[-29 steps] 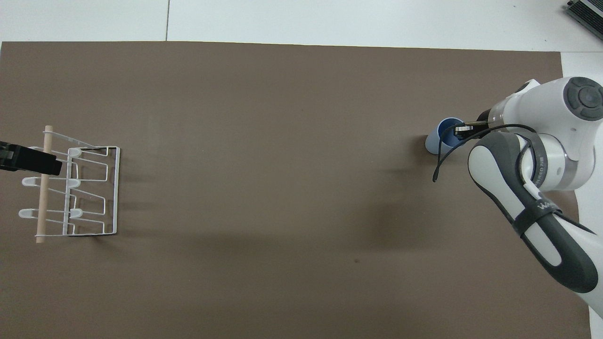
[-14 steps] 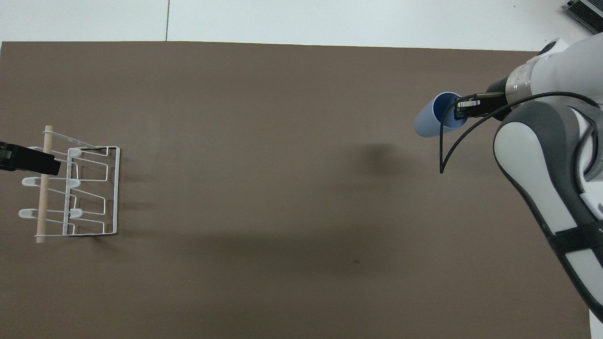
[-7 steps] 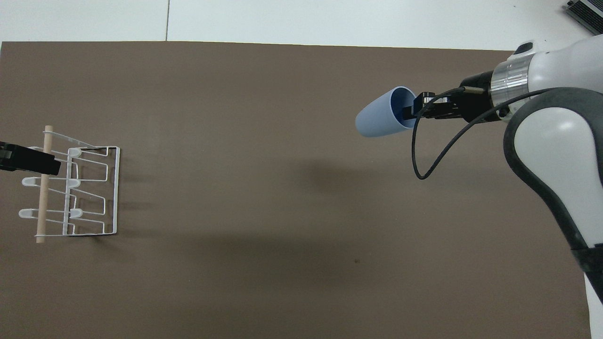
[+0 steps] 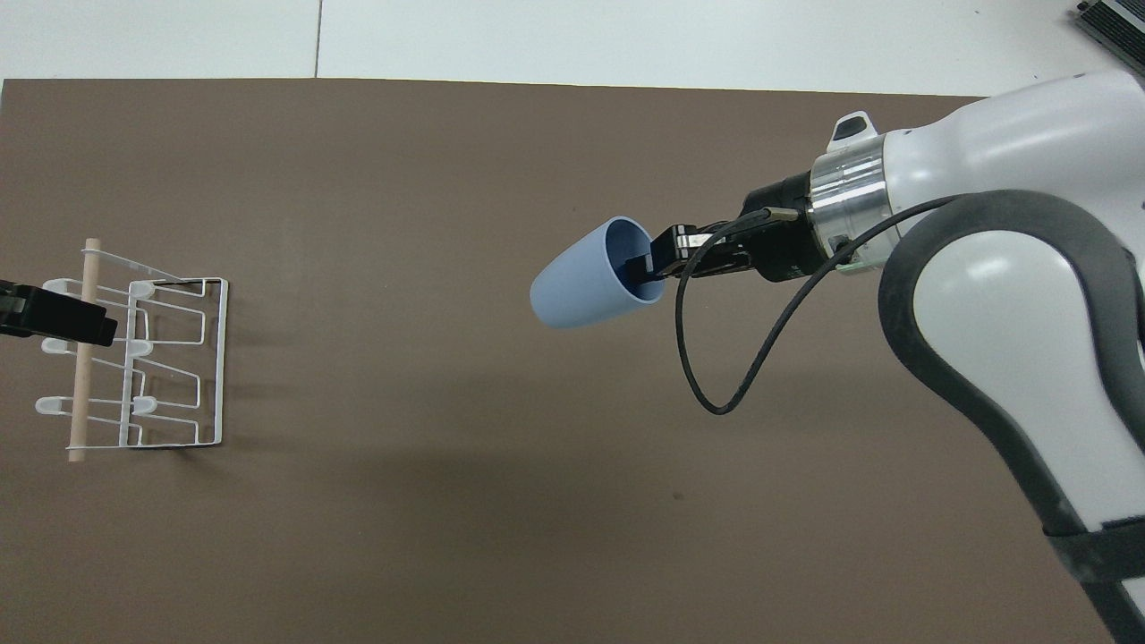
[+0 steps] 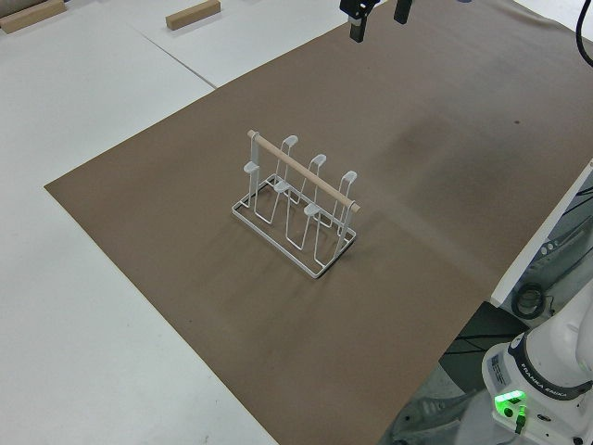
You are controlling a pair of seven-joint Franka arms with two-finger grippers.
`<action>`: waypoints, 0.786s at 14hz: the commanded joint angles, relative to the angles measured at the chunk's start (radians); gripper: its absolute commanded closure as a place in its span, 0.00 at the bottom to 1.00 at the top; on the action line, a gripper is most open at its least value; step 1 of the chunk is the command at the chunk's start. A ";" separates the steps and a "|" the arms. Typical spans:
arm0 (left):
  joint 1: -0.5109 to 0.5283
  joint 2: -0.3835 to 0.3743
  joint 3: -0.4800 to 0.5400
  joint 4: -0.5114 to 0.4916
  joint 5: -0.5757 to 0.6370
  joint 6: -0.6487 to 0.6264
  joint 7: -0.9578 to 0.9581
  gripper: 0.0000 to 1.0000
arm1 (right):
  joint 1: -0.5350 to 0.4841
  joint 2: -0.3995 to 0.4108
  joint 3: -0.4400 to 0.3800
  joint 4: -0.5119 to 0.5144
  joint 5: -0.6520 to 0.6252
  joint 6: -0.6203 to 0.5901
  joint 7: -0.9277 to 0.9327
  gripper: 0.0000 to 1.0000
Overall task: Hang cup on cup holder
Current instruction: 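Lift the blue cup and tilt it sideways toward the left gripper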
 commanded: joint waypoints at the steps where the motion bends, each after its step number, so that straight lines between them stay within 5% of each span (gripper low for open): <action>1: -0.004 -0.032 0.001 -0.028 0.009 -0.045 0.005 0.00 | 0.027 -0.032 0.016 -0.029 0.093 0.001 -0.018 1.00; 7: -0.036 -0.042 -0.009 -0.030 -0.029 -0.047 0.154 0.00 | 0.158 -0.032 0.016 -0.031 0.164 0.162 0.019 1.00; 11: -0.041 -0.042 -0.021 -0.037 -0.118 -0.047 0.432 0.00 | 0.179 -0.032 0.016 -0.029 0.170 0.177 0.053 1.00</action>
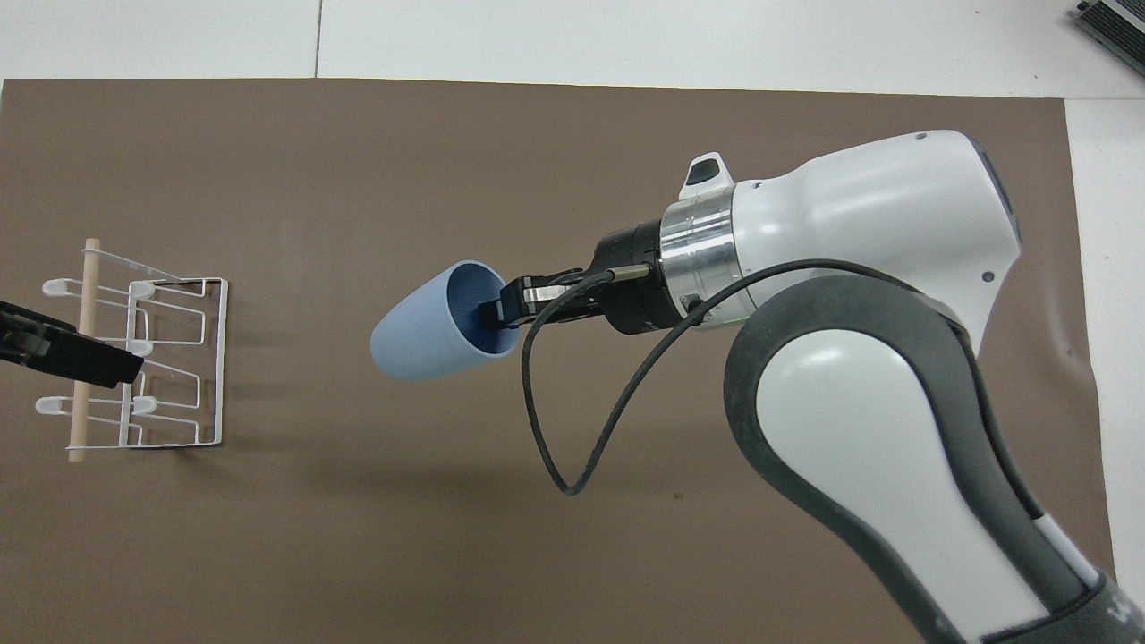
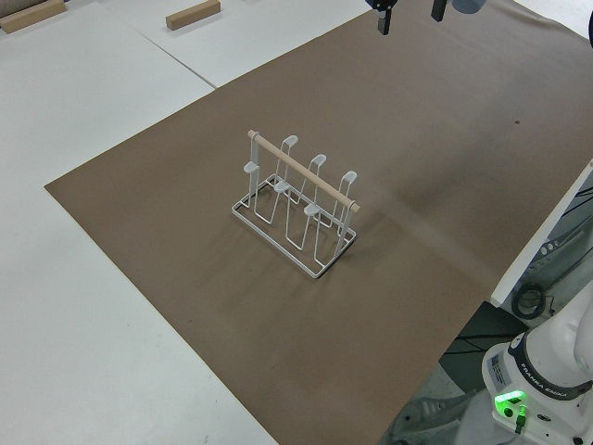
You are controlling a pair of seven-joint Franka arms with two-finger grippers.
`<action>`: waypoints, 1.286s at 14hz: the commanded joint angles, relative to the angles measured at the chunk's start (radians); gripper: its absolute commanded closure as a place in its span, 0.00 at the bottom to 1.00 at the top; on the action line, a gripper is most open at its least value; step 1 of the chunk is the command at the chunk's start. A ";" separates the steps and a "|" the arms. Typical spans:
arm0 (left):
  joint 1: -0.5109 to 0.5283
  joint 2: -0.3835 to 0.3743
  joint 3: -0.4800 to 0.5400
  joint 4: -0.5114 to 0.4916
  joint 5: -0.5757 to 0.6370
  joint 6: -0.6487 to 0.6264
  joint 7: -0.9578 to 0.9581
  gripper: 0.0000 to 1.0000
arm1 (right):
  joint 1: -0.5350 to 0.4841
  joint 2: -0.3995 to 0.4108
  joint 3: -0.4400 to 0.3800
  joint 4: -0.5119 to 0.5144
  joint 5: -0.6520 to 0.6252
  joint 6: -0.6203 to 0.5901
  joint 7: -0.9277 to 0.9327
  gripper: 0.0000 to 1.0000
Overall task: Hang cup on cup holder
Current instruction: 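Lift the blue cup and tilt it sideways toward the left gripper, then move the left gripper from the rack to the cup's base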
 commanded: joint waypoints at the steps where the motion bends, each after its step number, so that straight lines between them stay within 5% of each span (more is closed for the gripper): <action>1: -0.012 -0.027 -0.004 -0.037 -0.051 -0.003 0.177 0.00 | -0.006 -0.022 0.001 -0.026 0.036 0.016 0.009 1.00; 4: -0.012 -0.039 -0.052 -0.066 -0.063 0.012 0.254 0.00 | -0.006 -0.022 0.001 -0.024 0.036 0.027 0.009 1.00; 9: -0.058 -0.128 -0.064 -0.259 -0.219 0.249 0.575 0.00 | -0.001 -0.024 0.003 -0.024 0.036 0.030 0.017 1.00; 13: -0.171 -0.146 -0.066 -0.316 -0.221 0.410 0.575 0.00 | -0.001 -0.024 0.003 -0.024 0.036 0.031 0.024 1.00; 18: -0.191 -0.157 -0.069 -0.377 -0.287 0.498 0.579 0.00 | -0.001 -0.024 0.003 -0.026 0.035 0.033 0.024 1.00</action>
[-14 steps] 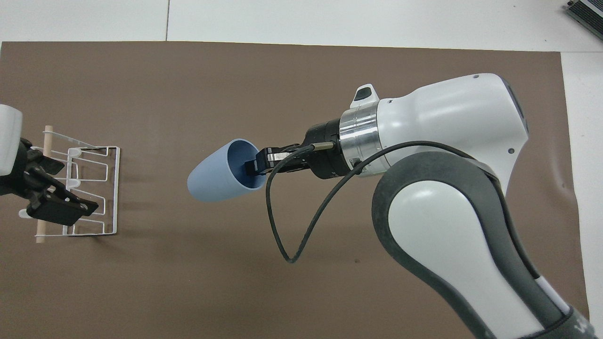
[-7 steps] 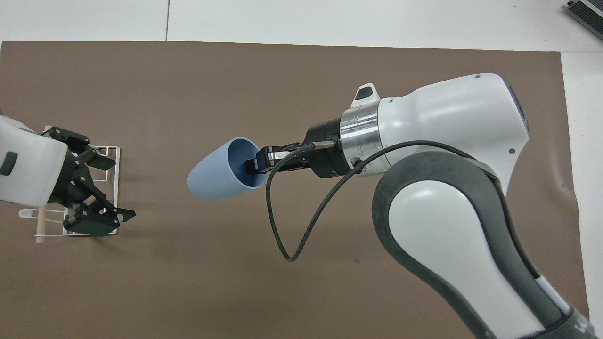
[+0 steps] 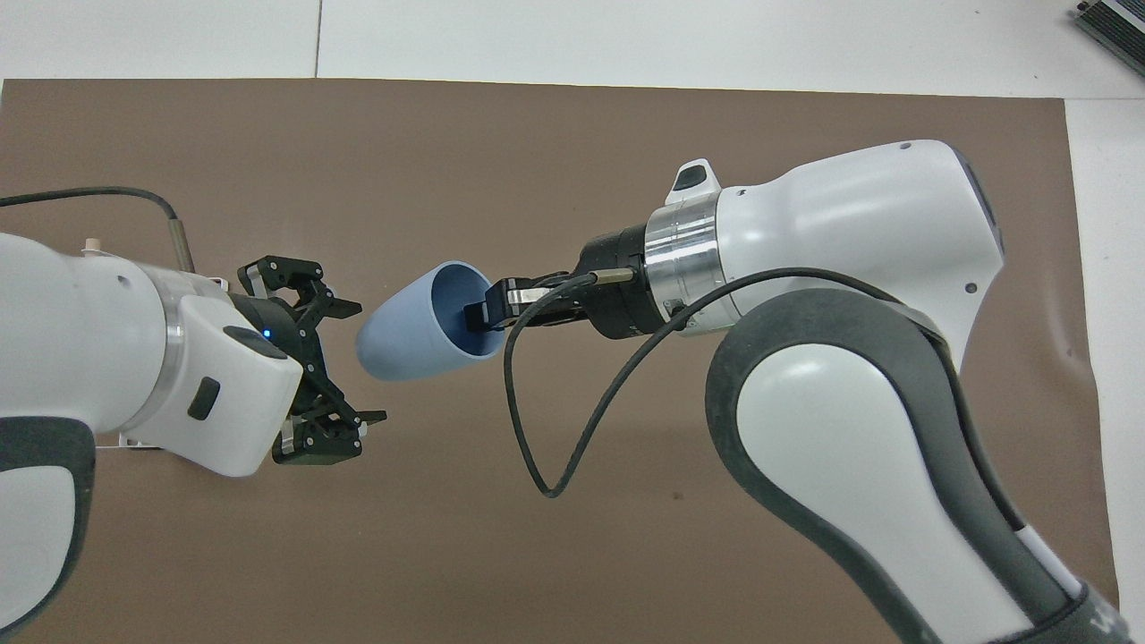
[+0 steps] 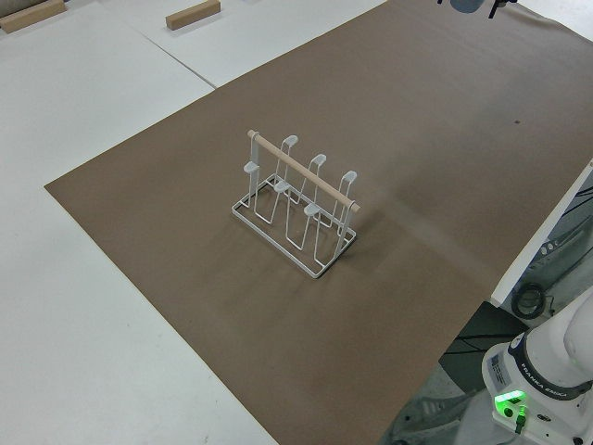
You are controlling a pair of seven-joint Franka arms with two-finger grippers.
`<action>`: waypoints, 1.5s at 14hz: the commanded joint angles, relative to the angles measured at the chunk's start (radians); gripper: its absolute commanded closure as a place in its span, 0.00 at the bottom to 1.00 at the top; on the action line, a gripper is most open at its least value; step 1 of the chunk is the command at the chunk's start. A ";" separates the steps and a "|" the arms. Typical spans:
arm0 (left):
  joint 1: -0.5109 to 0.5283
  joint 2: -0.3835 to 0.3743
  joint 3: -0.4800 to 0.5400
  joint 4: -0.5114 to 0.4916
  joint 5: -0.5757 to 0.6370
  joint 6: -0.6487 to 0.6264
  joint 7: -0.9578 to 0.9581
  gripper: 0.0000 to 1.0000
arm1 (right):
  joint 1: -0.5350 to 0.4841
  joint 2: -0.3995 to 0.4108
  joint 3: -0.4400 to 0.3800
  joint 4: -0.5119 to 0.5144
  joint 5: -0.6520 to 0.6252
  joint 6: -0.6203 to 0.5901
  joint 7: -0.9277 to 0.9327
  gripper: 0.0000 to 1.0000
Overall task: Hang cup on cup holder
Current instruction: 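Move the left gripper from the rack to the cup's base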
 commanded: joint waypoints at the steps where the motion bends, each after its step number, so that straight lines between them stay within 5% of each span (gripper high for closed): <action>1: -0.035 -0.061 0.013 -0.101 -0.075 0.091 0.027 0.00 | -0.002 -0.023 0.004 -0.025 0.033 0.022 0.016 1.00; 8: -0.076 -0.063 0.013 -0.121 -0.126 0.173 0.023 0.00 | -0.002 -0.025 0.004 -0.027 0.031 0.022 0.016 1.00; 9: -0.081 -0.061 0.013 -0.121 -0.126 0.171 0.020 0.11 | -0.002 -0.025 0.004 -0.027 0.031 0.022 0.016 1.00; 11: -0.081 -0.064 0.013 -0.130 -0.127 0.171 0.017 0.64 | -0.002 -0.027 0.004 -0.027 0.031 0.021 0.016 1.00; 12: -0.081 -0.064 0.013 -0.129 -0.130 0.171 0.017 0.83 | -0.002 -0.027 0.004 -0.028 0.029 0.021 0.016 1.00; 14: -0.081 -0.064 0.013 -0.129 -0.130 0.170 0.014 1.00 | -0.002 -0.027 0.004 -0.028 0.029 0.021 0.025 1.00; 16: -0.081 -0.063 0.014 -0.127 -0.129 0.161 0.014 1.00 | -0.002 -0.027 0.004 -0.028 0.029 0.021 0.039 1.00; 17: -0.080 -0.063 0.016 -0.127 -0.129 0.158 0.014 1.00 | -0.002 -0.027 0.004 -0.028 0.029 0.021 0.051 0.94; 21: -0.080 -0.064 0.016 -0.127 -0.129 0.158 0.011 1.00 | -0.002 -0.025 0.004 -0.028 0.029 0.031 0.074 0.39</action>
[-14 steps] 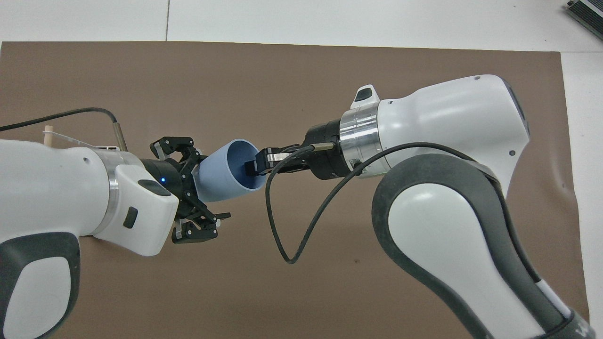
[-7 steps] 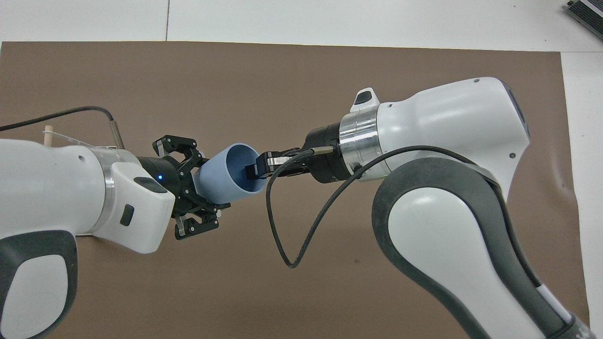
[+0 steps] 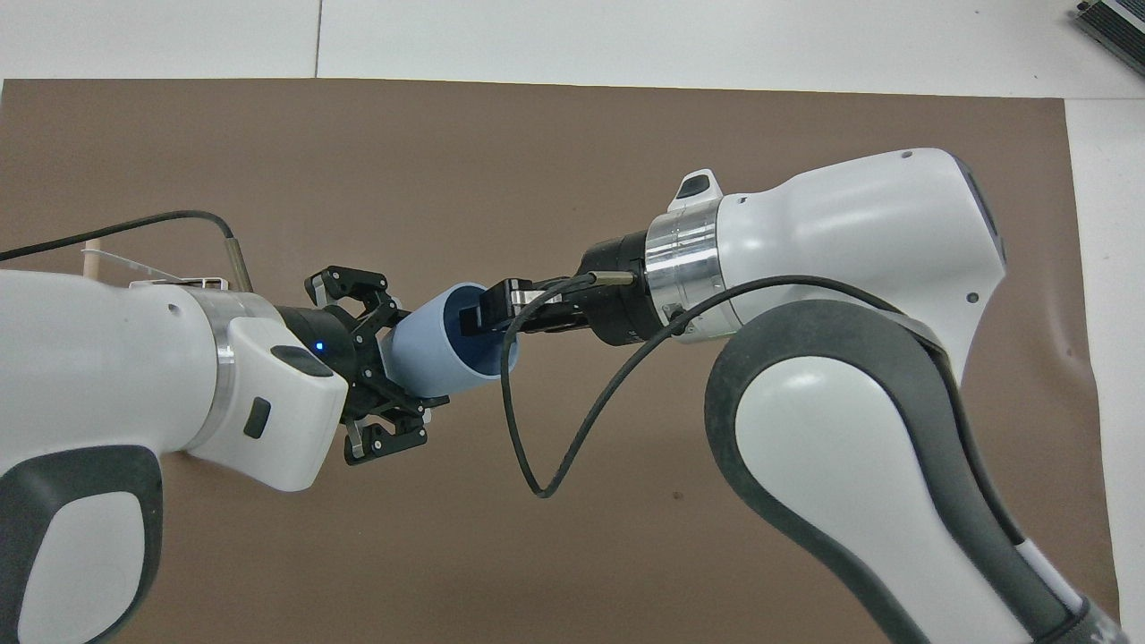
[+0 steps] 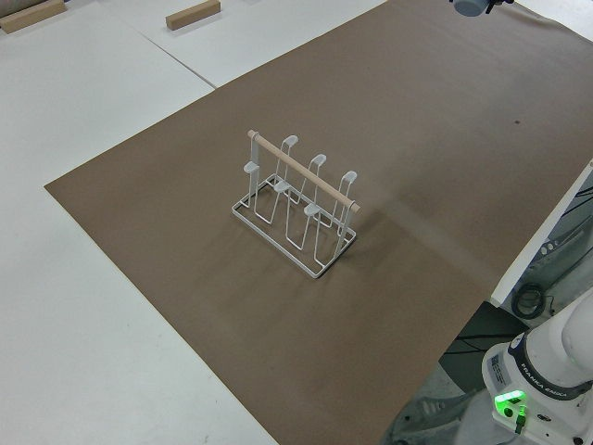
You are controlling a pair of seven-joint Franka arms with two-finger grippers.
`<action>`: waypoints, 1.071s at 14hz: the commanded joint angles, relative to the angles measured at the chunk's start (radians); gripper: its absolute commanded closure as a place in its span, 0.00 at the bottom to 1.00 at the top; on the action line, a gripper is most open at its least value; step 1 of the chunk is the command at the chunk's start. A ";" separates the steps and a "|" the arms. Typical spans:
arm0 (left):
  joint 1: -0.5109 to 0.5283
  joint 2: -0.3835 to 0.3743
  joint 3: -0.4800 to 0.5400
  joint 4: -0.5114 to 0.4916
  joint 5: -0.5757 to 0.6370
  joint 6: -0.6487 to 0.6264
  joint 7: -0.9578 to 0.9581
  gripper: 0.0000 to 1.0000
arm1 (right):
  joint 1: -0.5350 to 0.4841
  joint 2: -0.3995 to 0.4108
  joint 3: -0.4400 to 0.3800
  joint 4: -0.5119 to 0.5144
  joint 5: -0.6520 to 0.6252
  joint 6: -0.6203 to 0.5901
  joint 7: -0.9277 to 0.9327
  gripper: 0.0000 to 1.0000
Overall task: Hang cup on cup holder
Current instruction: 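Move the left gripper from the rack to the cup's base, then grasp the cup with the left gripper while the right gripper releases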
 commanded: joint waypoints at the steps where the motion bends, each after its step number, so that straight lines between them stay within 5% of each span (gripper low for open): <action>1: -0.019 -0.039 0.014 -0.038 -0.020 -0.001 0.002 1.00 | -0.002 -0.009 0.004 -0.010 0.029 0.037 0.020 0.33; 3: -0.018 -0.039 0.016 -0.040 -0.013 -0.002 0.005 1.00 | -0.002 -0.009 0.004 -0.010 0.029 0.062 0.026 0.24; 6: -0.001 -0.039 0.017 -0.041 0.022 -0.022 0.014 1.00 | -0.012 -0.010 0.003 -0.007 0.029 0.065 0.023 0.23; 10: 0.042 -0.038 0.017 -0.035 0.240 -0.027 0.008 1.00 | -0.064 -0.026 -0.016 -0.001 0.005 0.066 0.021 0.00; 15: 0.119 -0.045 0.019 -0.044 0.424 -0.082 0.005 1.00 | -0.170 -0.033 -0.019 0.002 -0.168 0.134 0.024 0.00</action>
